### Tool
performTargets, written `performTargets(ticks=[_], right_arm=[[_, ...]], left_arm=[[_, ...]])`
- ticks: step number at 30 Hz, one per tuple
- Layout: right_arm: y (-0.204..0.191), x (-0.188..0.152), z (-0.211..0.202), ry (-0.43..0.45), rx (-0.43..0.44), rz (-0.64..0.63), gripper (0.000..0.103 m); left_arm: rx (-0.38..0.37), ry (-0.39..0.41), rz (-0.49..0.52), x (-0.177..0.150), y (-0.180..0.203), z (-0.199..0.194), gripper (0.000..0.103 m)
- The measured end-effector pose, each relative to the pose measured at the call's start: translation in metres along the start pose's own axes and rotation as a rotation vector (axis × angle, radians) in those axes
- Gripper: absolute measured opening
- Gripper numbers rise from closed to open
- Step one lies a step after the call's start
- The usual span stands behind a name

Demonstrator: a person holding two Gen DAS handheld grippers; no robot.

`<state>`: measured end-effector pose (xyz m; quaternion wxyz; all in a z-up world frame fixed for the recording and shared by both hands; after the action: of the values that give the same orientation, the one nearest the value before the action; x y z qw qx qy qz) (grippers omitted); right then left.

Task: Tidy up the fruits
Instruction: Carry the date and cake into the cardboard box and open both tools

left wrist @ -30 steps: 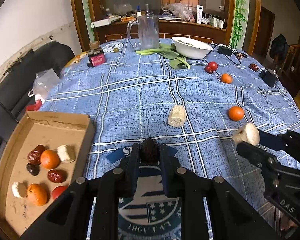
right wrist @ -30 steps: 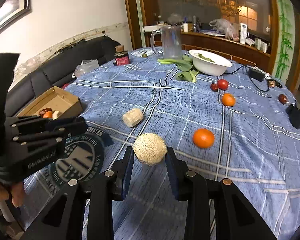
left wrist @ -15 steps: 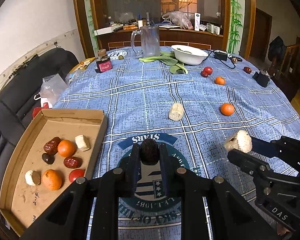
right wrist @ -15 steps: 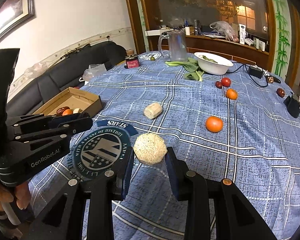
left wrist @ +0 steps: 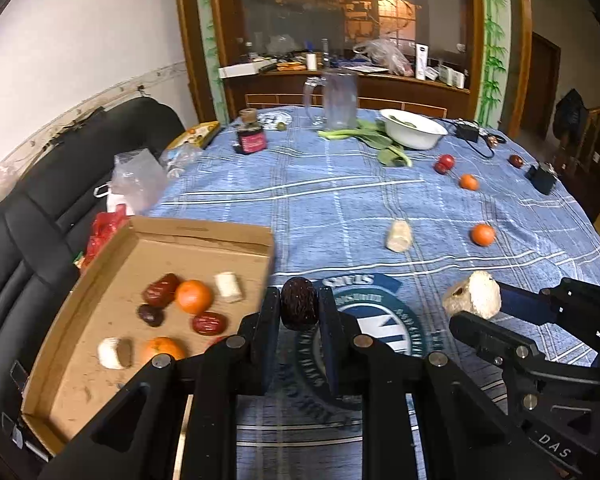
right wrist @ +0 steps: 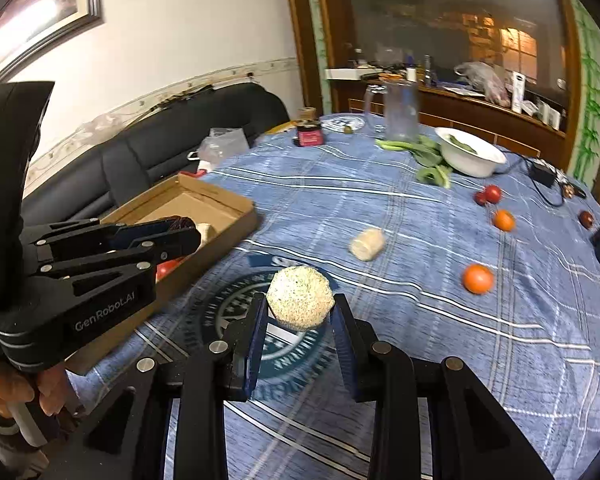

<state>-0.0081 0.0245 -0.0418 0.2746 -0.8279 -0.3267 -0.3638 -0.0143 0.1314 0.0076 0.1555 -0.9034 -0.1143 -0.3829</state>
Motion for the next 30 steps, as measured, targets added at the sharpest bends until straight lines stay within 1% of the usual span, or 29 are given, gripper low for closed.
performTargets(ticks=[9, 19, 30], right_arm=[[-0.031, 0.013, 0.020, -0.003, 0.050, -0.045, 0.036], [-0.057, 0.016, 0.045, -0.046, 0.094, -0.084, 0.036], [-0.088, 0.021, 0.075, -0.091, 0.149, -0.137, 0.036]], left_arm=[[0.054, -0.007, -0.041, -0.001, -0.043, 0.006, 0.018], [0.092, -0.040, -0.079, -0.011, -0.084, 0.019, 0.018], [0.104, -0.095, -0.151, -0.019, -0.136, 0.035, 0.018]])
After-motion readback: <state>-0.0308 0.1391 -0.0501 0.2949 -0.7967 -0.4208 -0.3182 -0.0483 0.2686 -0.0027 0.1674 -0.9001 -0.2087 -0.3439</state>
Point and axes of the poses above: each gripper's, at about its wrist camera, not at the fingertips, and z roughly the way its jaws point, y to its right, x to its top, the point moved 6 cm from there along z, roughly the way its jaws point, and after that the axes turned 11 degrees about x, right-handed, at the moved point
